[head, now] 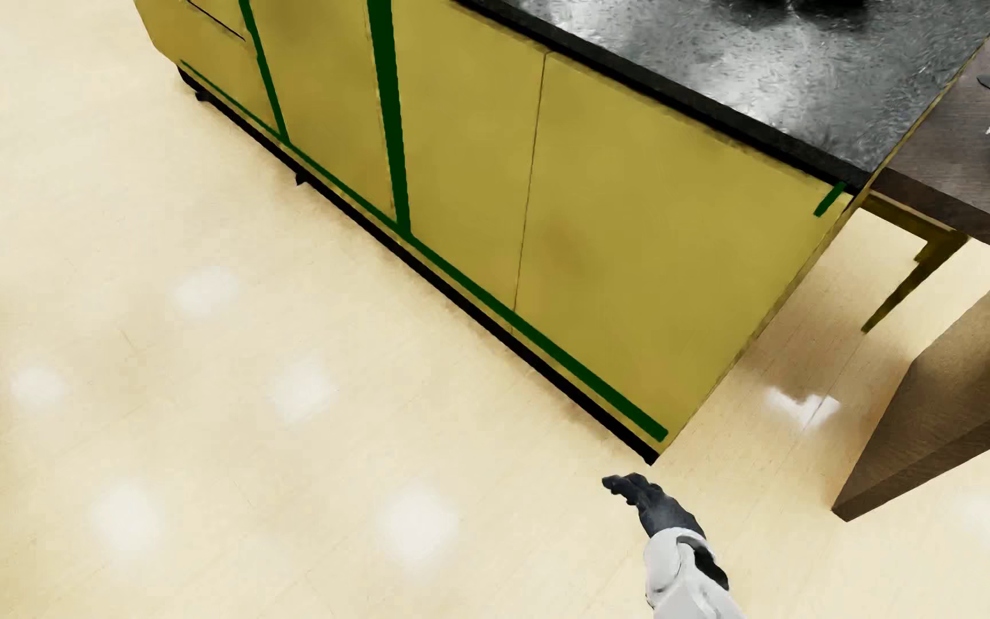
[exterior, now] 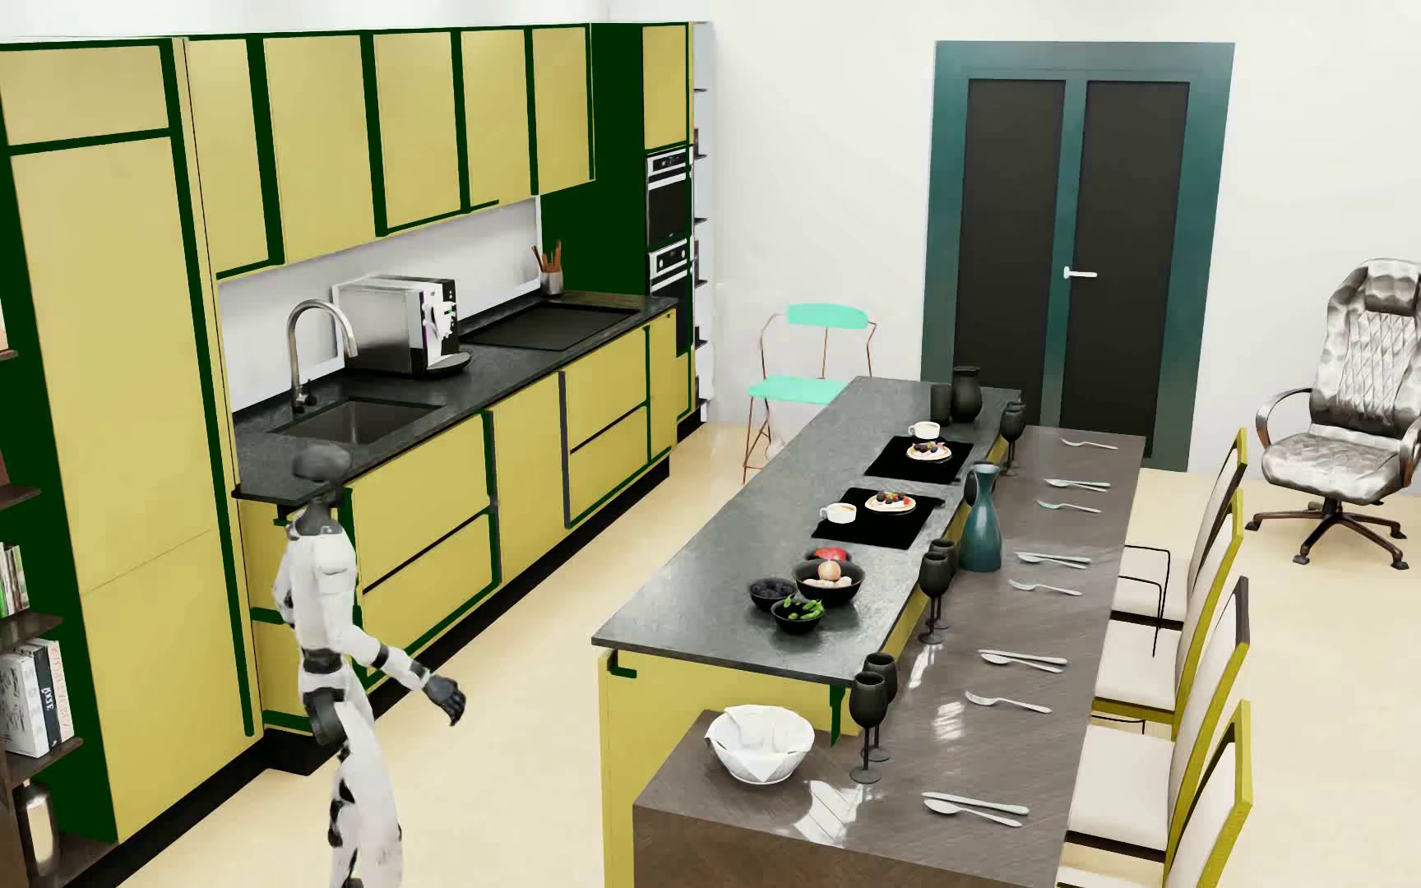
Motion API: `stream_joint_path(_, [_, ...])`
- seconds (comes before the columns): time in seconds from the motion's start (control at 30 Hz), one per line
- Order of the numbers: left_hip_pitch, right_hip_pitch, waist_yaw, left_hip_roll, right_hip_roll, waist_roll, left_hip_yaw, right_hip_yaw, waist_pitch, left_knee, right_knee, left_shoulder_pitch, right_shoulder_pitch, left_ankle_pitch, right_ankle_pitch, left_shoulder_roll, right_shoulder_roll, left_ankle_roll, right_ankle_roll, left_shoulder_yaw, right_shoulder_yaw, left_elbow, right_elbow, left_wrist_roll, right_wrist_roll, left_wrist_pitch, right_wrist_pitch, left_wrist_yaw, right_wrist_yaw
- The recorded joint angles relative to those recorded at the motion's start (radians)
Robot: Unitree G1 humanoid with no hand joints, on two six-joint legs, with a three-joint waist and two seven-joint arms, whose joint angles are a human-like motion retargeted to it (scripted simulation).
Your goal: Move towards the green chair
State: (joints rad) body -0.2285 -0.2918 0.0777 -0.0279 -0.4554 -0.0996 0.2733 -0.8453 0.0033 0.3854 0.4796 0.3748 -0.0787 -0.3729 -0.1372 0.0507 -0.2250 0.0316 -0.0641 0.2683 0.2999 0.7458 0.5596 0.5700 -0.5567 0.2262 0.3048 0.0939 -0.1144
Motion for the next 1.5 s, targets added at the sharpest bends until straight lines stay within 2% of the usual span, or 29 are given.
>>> stream_joint_path(0.03, [-0.003,0.003,0.001,-0.004,-0.002,-0.002,-0.007,-0.005,0.002,0.002,-0.006,-0.014,0.008,0.001,0.007,-0.025,0.023,0.003,-0.003,0.002,0.036,-0.002,0.069,0.009,-0.030,-0.011,0.027,0.005,0.001])
stream_joint_path(0.07, [-0.006,0.001,0.002,-0.011,-0.011,-0.005,-0.012,-0.008,0.004,0.004,-0.002,-0.034,0.016,0.002,0.011,-0.048,0.047,0.007,-0.004,-0.001,0.054,0.002,0.152,0.028,-0.029,-0.024,0.062,0.011,0.005])
stream_joint_path(0.13, [-0.017,-0.010,0.004,-0.030,-0.043,-0.010,-0.023,-0.012,0.009,0.010,0.029,-0.096,0.052,0.004,0.010,-0.083,0.062,0.014,-0.003,-0.014,0.077,0.008,0.301,0.071,0.008,-0.044,0.111,0.004,0.053])
stream_joint_path(0.17, [-0.023,-0.016,0.003,-0.038,-0.059,-0.013,-0.028,-0.013,0.010,0.013,0.044,-0.121,0.080,0.005,0.008,-0.094,0.046,0.016,0.000,-0.026,0.102,-0.002,0.349,0.091,0.009,-0.056,0.114,-0.007,0.081])
stream_joint_path(0.23, [-0.033,-0.025,-0.001,-0.049,-0.075,-0.019,-0.030,-0.014,0.011,0.014,0.053,-0.128,0.148,0.006,0.008,-0.090,-0.004,0.018,0.003,-0.052,0.147,-0.015,0.390,0.136,0.011,-0.136,0.087,-0.005,0.096])
stream_joint_path(0.3, [-0.034,-0.032,-0.008,-0.049,-0.065,-0.020,-0.018,-0.005,0.008,0.007,0.035,-0.136,0.224,0.008,0.016,-0.083,-0.027,0.021,0.004,-0.053,0.118,-0.038,0.384,0.161,0.067,-0.183,0.073,0.006,0.064])
stream_joint_path(0.33, [-0.032,-0.036,-0.012,-0.045,-0.055,-0.019,-0.007,0.005,0.006,0.002,0.023,-0.137,0.249,0.009,0.021,-0.080,-0.038,0.023,0.004,-0.042,0.089,-0.046,0.377,0.155,0.101,-0.187,0.072,0.010,0.039])
stream_joint_path(0.4, [-0.023,-0.050,-0.020,-0.032,-0.031,-0.015,0.025,0.037,0.003,-0.010,0.006,-0.143,0.259,0.010,0.031,-0.069,-0.053,0.027,0.003,-0.028,0.059,-0.044,0.378,0.137,0.132,-0.169,0.072,0.005,-0.042])
stream_joint_path(0.47, [-0.012,-0.074,-0.027,-0.018,-0.009,-0.010,0.069,0.084,0.000,-0.016,0.006,-0.151,0.231,0.007,0.036,-0.047,-0.055,0.033,0.002,-0.037,0.069,-0.024,0.379,0.154,0.128,-0.146,0.057,-0.004,-0.111])
stream_joint_path(0.6, [0.010,-0.120,-0.032,0.008,0.031,0.000,0.160,0.181,-0.002,-0.013,0.016,-0.185,0.169,-0.018,0.042,-0.029,-0.039,0.034,0.004,-0.042,0.077,0.020,0.271,0.185,0.119,-0.094,0.016,0.012,-0.165])
stream_joint_path(0.67, [0.025,-0.127,-0.032,0.016,0.049,0.006,0.196,0.217,-0.003,-0.012,0.012,-0.200,0.151,-0.035,0.044,-0.033,-0.014,0.031,0.007,-0.043,0.076,0.031,0.211,0.168,0.120,-0.073,-0.006,-0.024,-0.138])
stream_joint_path(0.73, [0.037,-0.129,-0.032,0.023,0.063,0.012,0.220,0.243,-0.004,-0.006,0.011,-0.200,0.131,-0.056,0.048,-0.033,-0.001,0.032,0.011,-0.066,0.098,0.030,0.175,0.177,0.097,-0.082,-0.019,-0.039,-0.100])
stream_joint_path(0.83, [0.052,-0.129,-0.029,0.024,0.068,0.024,0.236,0.262,-0.006,-0.004,0.016,-0.211,0.120,-0.083,0.053,-0.041,0.000,0.038,0.019,-0.097,0.125,0.001,0.174,0.197,0.017,-0.094,-0.016,-0.053,-0.136])
stream_joint_path(0.87, [0.054,-0.129,-0.027,0.022,0.067,0.027,0.236,0.265,-0.008,-0.004,0.018,-0.213,0.122,-0.091,0.055,-0.046,0.002,0.041,0.023,-0.098,0.121,-0.011,0.185,0.195,0.008,-0.095,-0.011,-0.066,-0.143])
stream_joint_path(0.97, [0.052,-0.132,-0.020,0.011,0.057,0.040,0.231,0.268,-0.013,-0.005,0.020,-0.190,0.126,-0.117,0.062,-0.054,0.000,0.048,0.043,-0.092,0.098,-0.061,0.210,0.185,0.013,-0.104,-0.004,-0.105,-0.173])
stream_joint_path(1.1, [0.048,-0.128,-0.008,-0.015,0.041,0.058,0.211,0.261,-0.022,-0.030,-0.004,-0.105,0.095,-0.124,0.089,-0.057,0.012,0.059,0.092,-0.084,0.071,-0.127,0.168,0.143,0.048,-0.092,-0.024,-0.060,-0.307])
stream_joint_path(1.13, [0.044,-0.125,-0.003,-0.023,0.036,0.064,0.201,0.255,-0.026,-0.034,-0.013,-0.068,0.073,-0.126,0.097,-0.054,0.025,0.060,0.107,-0.080,0.063,-0.131,0.160,0.136,0.078,-0.097,-0.029,-0.047,-0.305])
stream_joint_path(1.17, [0.038,-0.123,0.001,-0.031,0.027,0.070,0.187,0.251,-0.029,-0.034,-0.016,-0.042,0.052,-0.129,0.105,-0.054,0.035,0.060,0.122,-0.078,0.058,-0.130,0.149,0.131,0.111,-0.094,-0.029,-0.041,-0.264])
stream_joint_path(1.2, [0.031,-0.126,0.005,-0.041,0.014,0.076,0.170,0.250,-0.031,-0.032,-0.010,-0.022,0.029,-0.135,0.115,-0.056,0.039,0.061,0.135,-0.076,0.061,-0.125,0.133,0.128,0.136,-0.090,-0.021,-0.037,-0.195])
stream_joint_path(1.23, [0.023,-0.139,0.006,-0.053,0.001,0.082,0.147,0.270,-0.033,-0.029,0.009,-0.005,0.006,-0.142,0.133,-0.058,0.035,0.070,0.115,-0.072,0.074,-0.117,0.113,0.126,0.143,-0.093,-0.012,-0.032,-0.121])
stream_joint_path(1.3, [0.011,-0.212,-0.004,-0.081,-0.002,0.094,0.089,0.407,-0.030,-0.020,0.115,0.026,-0.030,-0.153,0.132,-0.067,0.020,0.099,-0.050,-0.049,0.110,-0.109,0.078,0.108,0.113,-0.122,-0.015,0.003,-0.024])
stream_joint_path(1.33, [0.009,-0.273,-0.015,-0.092,0.031,0.101,0.056,0.521,-0.027,-0.016,0.219,0.037,-0.040,-0.159,0.098,-0.074,0.015,0.109,-0.095,-0.030,0.125,-0.109,0.071,0.089,0.091,-0.141,-0.021,0.032,-0.006])
stream_joint_path(1.37, [0.008,-0.344,-0.027,-0.099,0.107,0.108,0.022,0.655,-0.024,-0.012,0.351,0.041,-0.041,-0.165,0.057,-0.075,0.013,0.118,-0.069,-0.016,0.134,-0.111,0.073,0.069,0.070,-0.159,-0.024,0.059,0.002])
stream_joint_path(1.4, [0.009,-0.410,-0.038,-0.107,0.203,0.114,-0.011,0.767,-0.021,-0.007,0.481,0.036,-0.031,-0.171,0.025,-0.067,0.012,0.129,-0.007,-0.013,0.135,-0.114,0.078,0.056,0.054,-0.174,-0.022,0.077,0.006])
stream_joint_path(1.43, [0.014,-0.468,-0.047,-0.115,0.306,0.118,-0.045,0.837,-0.020,-0.010,0.586,0.020,-0.008,-0.172,0.010,-0.049,0.012,0.147,0.054,-0.023,0.126,-0.119,0.083,0.051,0.045,-0.189,-0.018,0.086,0.006])
stream_joint_path(1.47, [0.023,-0.521,-0.054,-0.127,0.404,0.119,-0.078,0.869,-0.019,-0.014,0.655,-0.005,0.026,-0.175,-0.008,-0.024,0.011,0.161,0.093,-0.043,0.110,-0.126,0.087,0.053,0.044,-0.203,-0.014,0.088,0.002])
stream_joint_path(1.5, [0.036,-0.568,-0.060,-0.141,0.452,0.119,-0.111,0.839,-0.018,-0.022,0.675,-0.039,0.069,-0.180,-0.005,0.006,0.010,0.170,0.127,-0.071,0.089,-0.136,0.093,0.061,0.050,-0.215,-0.012,0.086,-0.003])
